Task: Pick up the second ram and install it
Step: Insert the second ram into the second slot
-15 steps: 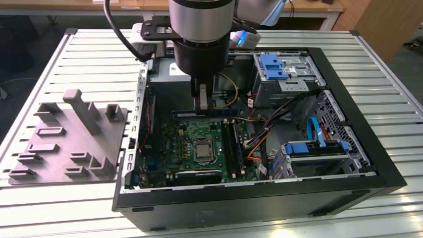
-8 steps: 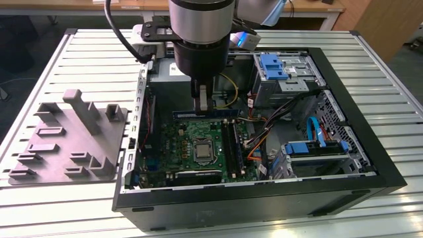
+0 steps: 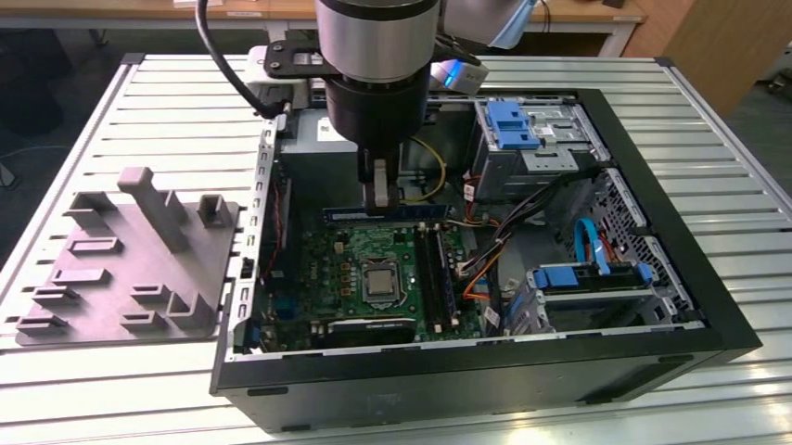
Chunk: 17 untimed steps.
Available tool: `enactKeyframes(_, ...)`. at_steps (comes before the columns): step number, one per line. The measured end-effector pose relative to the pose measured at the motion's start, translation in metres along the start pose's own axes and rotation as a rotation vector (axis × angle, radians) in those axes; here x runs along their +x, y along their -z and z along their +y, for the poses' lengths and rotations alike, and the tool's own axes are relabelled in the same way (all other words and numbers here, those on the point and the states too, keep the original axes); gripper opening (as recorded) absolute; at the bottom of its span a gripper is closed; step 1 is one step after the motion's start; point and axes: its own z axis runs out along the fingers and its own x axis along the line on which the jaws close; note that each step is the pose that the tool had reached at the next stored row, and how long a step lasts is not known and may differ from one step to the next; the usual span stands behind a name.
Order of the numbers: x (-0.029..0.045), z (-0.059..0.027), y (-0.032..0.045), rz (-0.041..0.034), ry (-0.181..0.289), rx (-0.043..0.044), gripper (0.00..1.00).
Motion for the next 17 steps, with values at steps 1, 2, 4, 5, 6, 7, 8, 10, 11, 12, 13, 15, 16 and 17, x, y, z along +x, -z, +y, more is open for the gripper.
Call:
enactKeyframes(1, 0.0000, 0.0000, -0.0001, 0.0000, -0.002, 0.0001, 0.11)
enactKeyframes(2, 0.0000, 0.0000, -0.0002, 0.0000, -0.005, 0.0002, 0.11)
enactKeyframes(4, 0.0000, 0.0000, -0.0004, 0.0002, -0.021, 0.0009, 0.11)
enactKeyframes(5, 0.0000, 0.0000, -0.0006, 0.0003, -0.032, 0.0014, 0.11)
enactKeyframes(6, 0.0000, 0.0000, -0.0007, 0.0004, -0.044, 0.0019, 0.11)
enactKeyframes(7, 0.0000, 0.0000, -0.0009, 0.0005, -0.057, 0.0025, 0.11)
enactKeyframes(8, 0.0000, 0.0000, -0.0011, 0.0007, -0.072, 0.0031, 0.11)
enactKeyframes(10, 0.0001, 0.0000, -0.0015, 0.0010, -0.106, 0.0046, 0.11)
enactKeyframes(11, 0.0001, 0.0000, -0.0018, 0.0012, -0.124, 0.0055, 0.11)
enactKeyframes(12, 0.0001, 0.0000, -0.0020, 0.0014, -0.142, 0.0063, 0.11)
enactKeyframes(13, 0.0001, 0.0000, -0.0023, 0.0015, -0.160, 0.0070, 0.11)
enactKeyframes(15, 0.0001, 0.0000, -0.0028, 0.0019, -0.196, 0.0086, 0.11)
enactKeyframes(16, 0.0001, 0.0000, -0.0030, 0.0021, -0.215, 0.0094, 0.11)
enactKeyframes(17, 0.0001, 0.0000, -0.0032, 0.0023, -0.233, 0.0102, 0.11)
